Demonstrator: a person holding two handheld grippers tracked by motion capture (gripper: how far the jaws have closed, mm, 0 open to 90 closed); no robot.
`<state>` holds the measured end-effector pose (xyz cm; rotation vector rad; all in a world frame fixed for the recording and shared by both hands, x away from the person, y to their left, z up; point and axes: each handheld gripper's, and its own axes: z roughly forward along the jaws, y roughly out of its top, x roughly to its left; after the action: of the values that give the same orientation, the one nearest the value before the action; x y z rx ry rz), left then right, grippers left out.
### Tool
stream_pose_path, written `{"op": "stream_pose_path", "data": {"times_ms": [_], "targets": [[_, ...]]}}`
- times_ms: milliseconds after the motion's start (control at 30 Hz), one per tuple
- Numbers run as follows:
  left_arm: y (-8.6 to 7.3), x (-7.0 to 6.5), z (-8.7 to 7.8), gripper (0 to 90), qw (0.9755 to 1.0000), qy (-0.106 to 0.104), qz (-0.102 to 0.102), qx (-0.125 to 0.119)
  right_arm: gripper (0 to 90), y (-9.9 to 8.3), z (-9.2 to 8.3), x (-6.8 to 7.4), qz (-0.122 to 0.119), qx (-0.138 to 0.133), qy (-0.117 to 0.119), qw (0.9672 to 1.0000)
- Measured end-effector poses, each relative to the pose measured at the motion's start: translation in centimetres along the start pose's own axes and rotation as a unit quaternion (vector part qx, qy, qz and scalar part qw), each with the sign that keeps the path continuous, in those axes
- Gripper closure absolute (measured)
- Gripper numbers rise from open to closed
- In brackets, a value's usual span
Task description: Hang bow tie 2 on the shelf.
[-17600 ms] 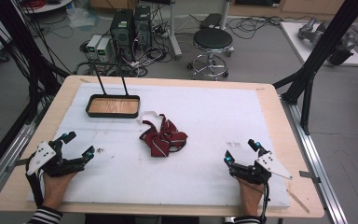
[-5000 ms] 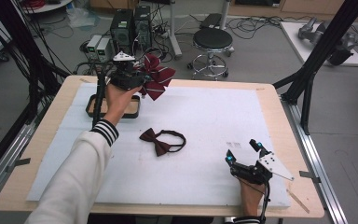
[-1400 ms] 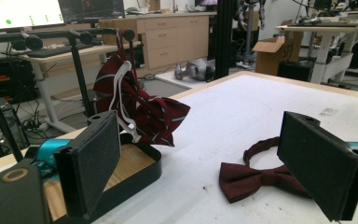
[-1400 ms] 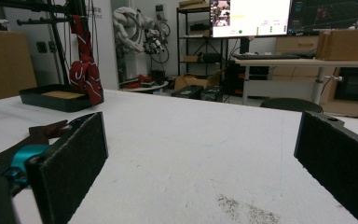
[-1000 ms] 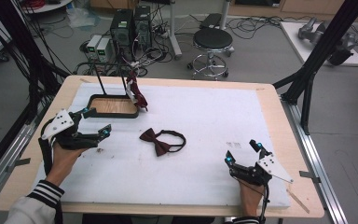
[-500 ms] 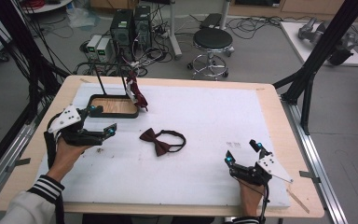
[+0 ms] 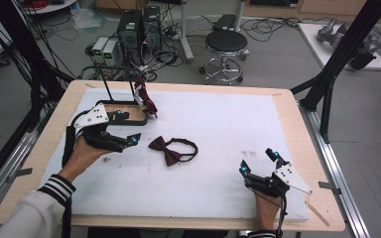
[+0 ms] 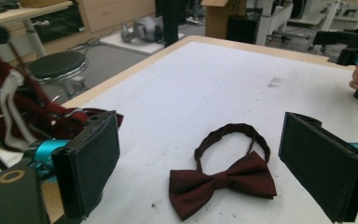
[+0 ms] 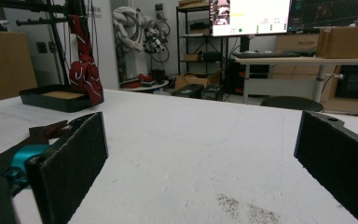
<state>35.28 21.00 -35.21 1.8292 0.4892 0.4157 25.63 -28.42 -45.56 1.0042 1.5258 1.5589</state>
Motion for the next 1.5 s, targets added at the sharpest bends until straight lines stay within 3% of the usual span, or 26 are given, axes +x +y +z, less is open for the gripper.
{"op": "stream_pose_path", "data": {"times_ms": [233, 467, 800, 1000, 1167, 1233, 1367, 1500], "targets": [[1.1, -0.2, 1.9, 13.0, 0.9984, -0.042, 0.021, 0.031, 1.7, 0.0, -0.1, 0.0, 0.004, 0.000, 0.000, 1.0000], [1.2, -0.3, 3.2, 13.0, 0.9974, -0.046, 0.025, 0.049, 1.7, 0.0, 0.0, -0.1, 0.003, -0.001, 0.001, 1.0000], [0.9, -0.8, 4.4, 13.2, 0.9924, -0.061, 0.055, 0.092, 1.7, 0.0, 0.0, -0.1, 0.003, -0.002, 0.000, 1.0000], [0.8, -1.2, 5.7, 13.5, 0.9877, -0.069, 0.070, 0.122, 1.7, 0.0, -0.1, -0.1, 0.005, -0.002, 0.001, 1.0000], [0.2, -1.5, 7.1, 13.6, 0.9821, -0.078, 0.078, 0.153, 1.7, 0.0, 0.0, -0.1, 0.003, -0.003, 0.001, 1.0000], [0.0, -1.6, 7.6, 13.7, 0.9792, -0.082, 0.090, 0.162, 1.7, 0.0, -0.1, -0.1, 0.004, -0.003, 0.001, 1.0000], [-0.7, -1.7, 8.6, 14.0, 0.9758, -0.082, 0.096, 0.178, 1.7, 0.0, -0.1, -0.1, 0.007, -0.002, 0.001, 1.0000], [-1.3, -1.7, 9.5, 16.3, 0.9704, -0.087, 0.108, 0.198, 1.7, 0.0, -0.1, -0.1, 0.004, -0.004, 0.001, 1.0000]]}}
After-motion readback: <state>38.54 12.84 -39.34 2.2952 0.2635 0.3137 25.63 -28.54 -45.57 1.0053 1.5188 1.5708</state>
